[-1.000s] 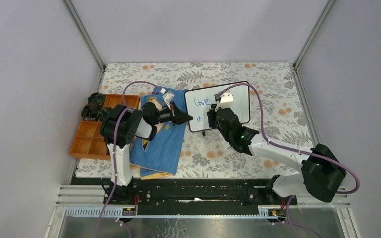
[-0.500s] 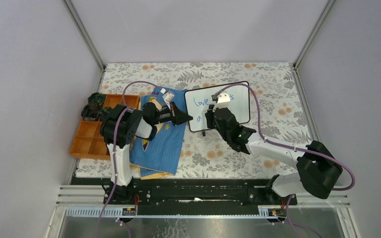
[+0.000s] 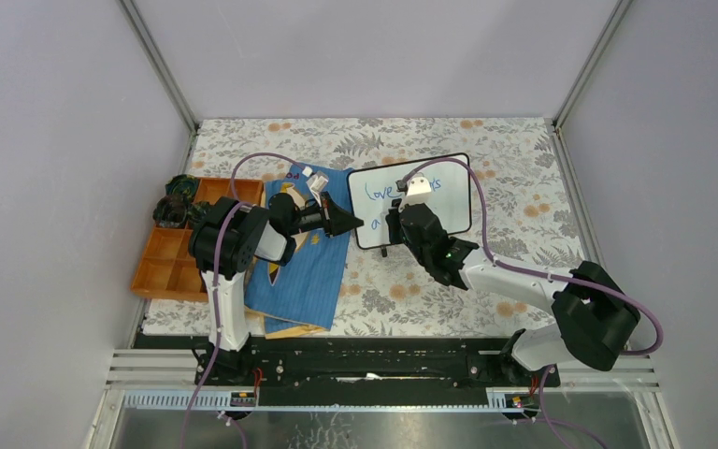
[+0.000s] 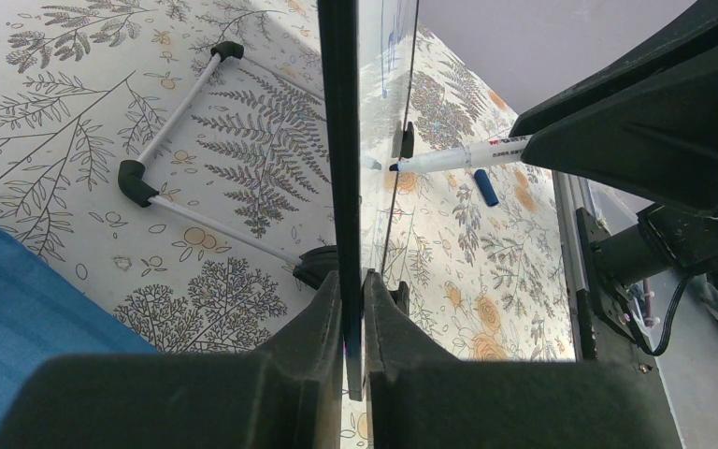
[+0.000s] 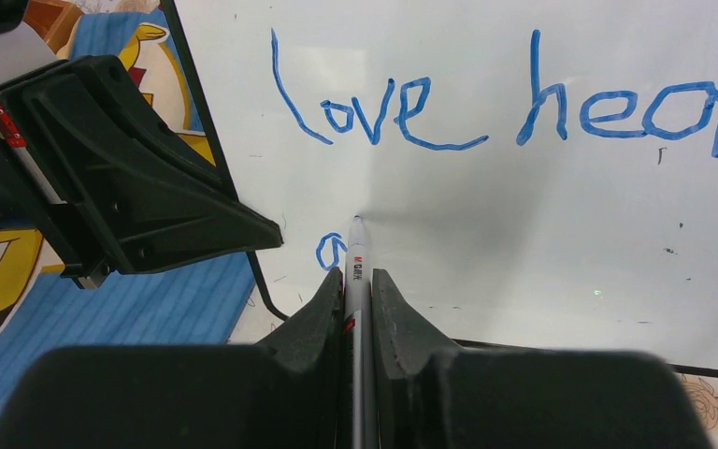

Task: Write a sentence on the whiteboard

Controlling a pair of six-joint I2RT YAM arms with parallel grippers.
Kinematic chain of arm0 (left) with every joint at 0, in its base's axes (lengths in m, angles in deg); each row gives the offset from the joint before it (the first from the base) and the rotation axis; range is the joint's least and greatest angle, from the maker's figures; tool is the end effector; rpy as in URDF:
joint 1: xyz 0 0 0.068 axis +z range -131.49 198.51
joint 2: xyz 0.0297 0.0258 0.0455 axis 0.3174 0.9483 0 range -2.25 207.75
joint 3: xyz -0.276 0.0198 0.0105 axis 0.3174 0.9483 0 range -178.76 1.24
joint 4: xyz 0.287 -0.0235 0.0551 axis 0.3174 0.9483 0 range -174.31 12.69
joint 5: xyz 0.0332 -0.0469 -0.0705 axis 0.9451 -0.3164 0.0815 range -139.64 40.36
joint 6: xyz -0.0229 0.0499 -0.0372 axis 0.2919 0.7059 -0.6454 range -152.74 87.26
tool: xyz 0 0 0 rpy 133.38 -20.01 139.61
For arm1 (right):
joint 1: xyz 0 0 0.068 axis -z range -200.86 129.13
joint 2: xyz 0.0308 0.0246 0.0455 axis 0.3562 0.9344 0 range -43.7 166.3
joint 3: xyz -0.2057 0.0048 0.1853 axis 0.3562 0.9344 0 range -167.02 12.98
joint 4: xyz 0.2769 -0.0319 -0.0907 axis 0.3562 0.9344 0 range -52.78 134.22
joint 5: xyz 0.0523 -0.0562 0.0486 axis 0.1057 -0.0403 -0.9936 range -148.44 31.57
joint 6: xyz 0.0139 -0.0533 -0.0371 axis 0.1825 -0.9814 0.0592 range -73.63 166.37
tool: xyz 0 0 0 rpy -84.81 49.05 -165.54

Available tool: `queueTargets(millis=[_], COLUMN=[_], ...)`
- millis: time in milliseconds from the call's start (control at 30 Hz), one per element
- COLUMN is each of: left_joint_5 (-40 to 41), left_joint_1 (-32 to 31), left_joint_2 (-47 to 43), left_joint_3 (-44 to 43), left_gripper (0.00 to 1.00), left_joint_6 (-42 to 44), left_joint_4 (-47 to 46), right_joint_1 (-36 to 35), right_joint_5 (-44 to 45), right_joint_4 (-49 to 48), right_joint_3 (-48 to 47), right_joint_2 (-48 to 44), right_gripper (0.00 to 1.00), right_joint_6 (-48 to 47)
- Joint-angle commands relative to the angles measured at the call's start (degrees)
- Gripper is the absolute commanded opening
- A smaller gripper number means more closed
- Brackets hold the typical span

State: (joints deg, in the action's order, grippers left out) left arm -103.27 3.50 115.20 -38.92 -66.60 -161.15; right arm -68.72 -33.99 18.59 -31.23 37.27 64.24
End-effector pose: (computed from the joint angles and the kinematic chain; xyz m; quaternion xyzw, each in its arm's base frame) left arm 0.3451 -0.1364 0.0921 0.2096 0.6771 -0.5515 0.4398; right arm 0.2528 0.2470 0.2219 -0.0847 0.7965 0.1672 0.5748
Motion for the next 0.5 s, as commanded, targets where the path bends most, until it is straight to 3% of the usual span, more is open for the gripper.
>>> queueTargets(millis=[0,467], left_joint_5=[3.83,3.88], left_joint_1=[-0.17,-0.2], left_joint_2=[2.17,2.13], left_joint_3=[0.82,0.73], left_gripper=[0.0,0.0], left_joint_6=[5.59,5.72], left_joint_4=[9.78,9.96], right_joint_1=[0.39,0.33], right_joint_5=[1.25,0.47], right_joint_4=[-1.48,0.15], right_joint_3=[-1.92,-0.24], right_joint_2=[0.31,0.52], right_gripper=[0.0,0.0], right_joint_6=[0.67,1.55])
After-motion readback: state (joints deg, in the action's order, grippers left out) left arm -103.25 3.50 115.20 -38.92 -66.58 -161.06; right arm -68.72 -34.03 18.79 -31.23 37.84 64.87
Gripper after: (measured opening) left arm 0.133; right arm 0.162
